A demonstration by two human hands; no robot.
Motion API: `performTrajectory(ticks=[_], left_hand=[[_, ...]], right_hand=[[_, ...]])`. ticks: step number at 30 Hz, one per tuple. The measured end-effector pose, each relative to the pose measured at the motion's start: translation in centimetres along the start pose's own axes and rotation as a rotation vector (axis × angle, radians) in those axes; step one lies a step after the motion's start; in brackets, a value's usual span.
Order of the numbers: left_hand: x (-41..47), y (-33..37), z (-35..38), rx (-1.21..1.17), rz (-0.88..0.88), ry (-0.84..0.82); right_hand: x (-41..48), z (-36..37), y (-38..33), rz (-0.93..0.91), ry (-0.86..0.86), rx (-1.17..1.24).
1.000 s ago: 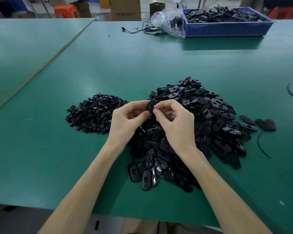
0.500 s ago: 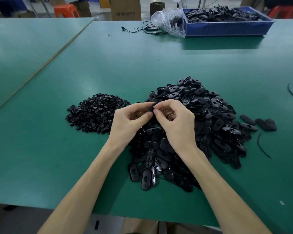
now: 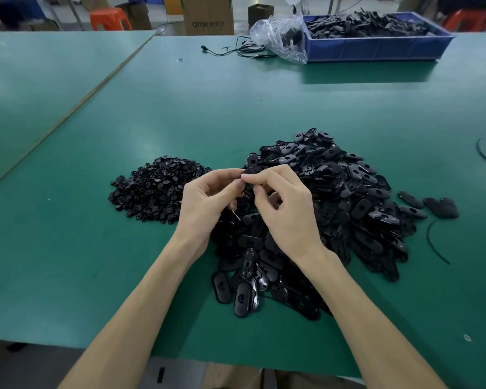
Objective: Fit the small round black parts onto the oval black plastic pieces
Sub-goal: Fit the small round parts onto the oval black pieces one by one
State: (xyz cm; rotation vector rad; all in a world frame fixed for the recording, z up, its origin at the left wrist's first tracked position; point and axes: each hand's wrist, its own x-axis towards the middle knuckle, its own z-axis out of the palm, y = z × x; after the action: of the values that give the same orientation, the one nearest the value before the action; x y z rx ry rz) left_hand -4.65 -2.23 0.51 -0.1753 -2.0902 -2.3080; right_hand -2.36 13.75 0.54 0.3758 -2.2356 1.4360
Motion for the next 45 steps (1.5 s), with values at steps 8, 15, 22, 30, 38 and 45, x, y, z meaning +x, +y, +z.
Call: performTrajectory(ticks=[8, 15, 22, 30, 38, 45], left_hand=[[-0.1, 0.5, 0.0, -0.187, -0.094, -0.136], [-0.1, 0.6, 0.1, -0.229, -0.089, -0.202], [-0.1, 0.6, 0.3, -0.218, -0.076, -0.183], [-0.3, 0.7, 0.4, -0.218, -0.067, -0.182], [-0.3, 0.7, 0.2, -0.19, -0.063, -0.164], [-0.3, 0.7, 0.4, -0.095, -0.054, -0.115]], right_hand=[[0.4, -0.6, -0.6, 0.225, 0.042, 0.316], [0.4, -0.5, -0.9, 0.227, 0.058, 0.402], [0.2, -0.3, -1.1, 0.234, 0.083, 0.385], [0.1, -0.2, -1.1, 0.214, 0.093, 0.326], [-0.1, -0.2, -1.2, 0.206, 0.093, 0.239], [-0.2, 0.0, -1.4, 0.143, 0.097, 0.158]])
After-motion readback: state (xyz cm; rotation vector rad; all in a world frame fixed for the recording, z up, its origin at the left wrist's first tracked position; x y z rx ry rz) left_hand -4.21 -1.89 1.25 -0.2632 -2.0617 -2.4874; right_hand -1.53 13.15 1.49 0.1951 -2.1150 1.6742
